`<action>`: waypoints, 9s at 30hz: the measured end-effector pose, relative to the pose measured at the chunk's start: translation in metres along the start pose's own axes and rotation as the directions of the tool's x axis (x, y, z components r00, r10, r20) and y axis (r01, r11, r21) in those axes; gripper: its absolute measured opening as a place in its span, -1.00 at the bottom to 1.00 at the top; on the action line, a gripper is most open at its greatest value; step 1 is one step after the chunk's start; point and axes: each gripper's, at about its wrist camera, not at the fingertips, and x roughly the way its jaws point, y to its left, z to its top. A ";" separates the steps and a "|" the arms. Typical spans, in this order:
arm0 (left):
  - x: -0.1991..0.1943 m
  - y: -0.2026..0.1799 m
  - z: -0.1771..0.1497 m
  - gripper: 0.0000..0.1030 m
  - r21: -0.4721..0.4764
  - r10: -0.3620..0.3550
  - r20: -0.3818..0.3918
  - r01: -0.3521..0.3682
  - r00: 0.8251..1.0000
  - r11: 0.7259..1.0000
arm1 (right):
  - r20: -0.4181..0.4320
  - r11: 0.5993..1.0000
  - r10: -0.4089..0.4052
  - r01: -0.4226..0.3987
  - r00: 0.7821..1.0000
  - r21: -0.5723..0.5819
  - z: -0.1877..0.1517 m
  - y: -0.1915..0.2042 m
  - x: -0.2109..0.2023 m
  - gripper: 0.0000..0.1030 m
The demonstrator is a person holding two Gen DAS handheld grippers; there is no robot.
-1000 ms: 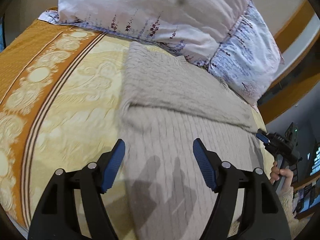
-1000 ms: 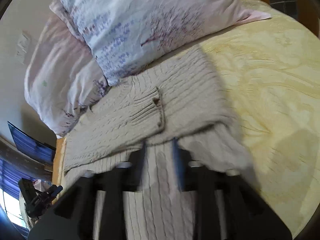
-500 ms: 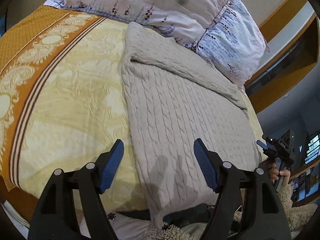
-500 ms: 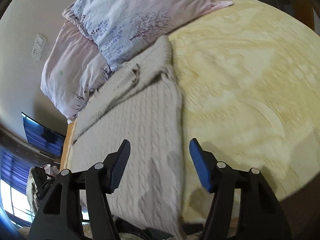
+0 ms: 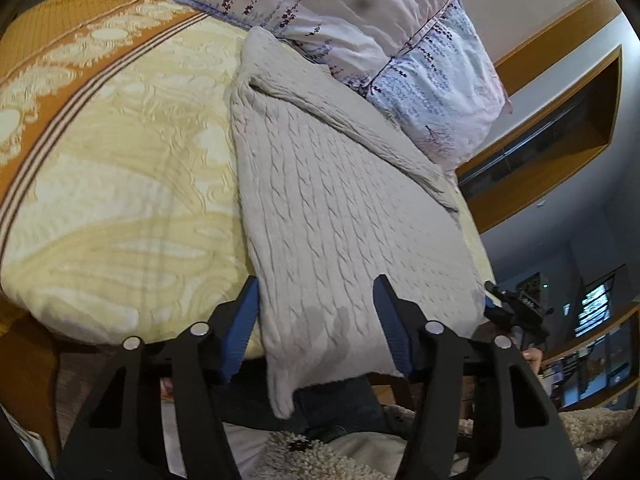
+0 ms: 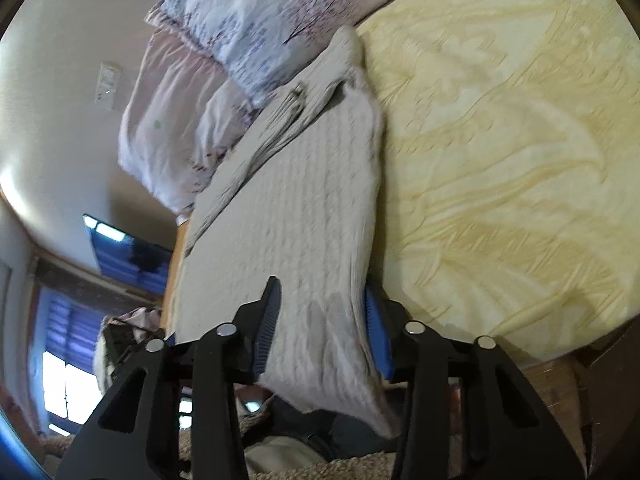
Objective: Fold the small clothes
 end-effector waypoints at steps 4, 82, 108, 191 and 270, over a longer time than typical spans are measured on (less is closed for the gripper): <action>0.000 -0.002 -0.009 0.03 -0.011 -0.042 0.004 0.042 0.999 0.999 | -0.040 0.998 0.069 -0.069 0.997 0.007 -0.010 0.001 0.004 -0.21; 0.109 -0.045 0.249 -0.88 0.135 0.242 0.234 -0.278 0.942 0.951 | 0.380 0.910 -0.122 0.256 0.917 -0.326 0.179 0.106 0.085 -0.85; 0.162 -0.004 0.273 -0.23 -0.038 0.209 0.115 -0.206 0.971 0.978 | 0.284 0.973 -0.194 0.222 0.939 -0.068 0.227 0.061 0.133 0.44; 0.118 -0.021 0.174 0.13 0.278 0.318 0.069 -0.324 0.946 0.904 | 0.218 0.726 -0.485 0.529 0.847 -0.439 0.110 0.098 0.135 0.13; 0.179 -0.113 0.234 -0.63 -0.194 -0.156 0.031 0.159 0.987 0.968 | 0.206 0.672 -0.432 0.466 0.878 -0.576 0.114 0.151 0.221 0.58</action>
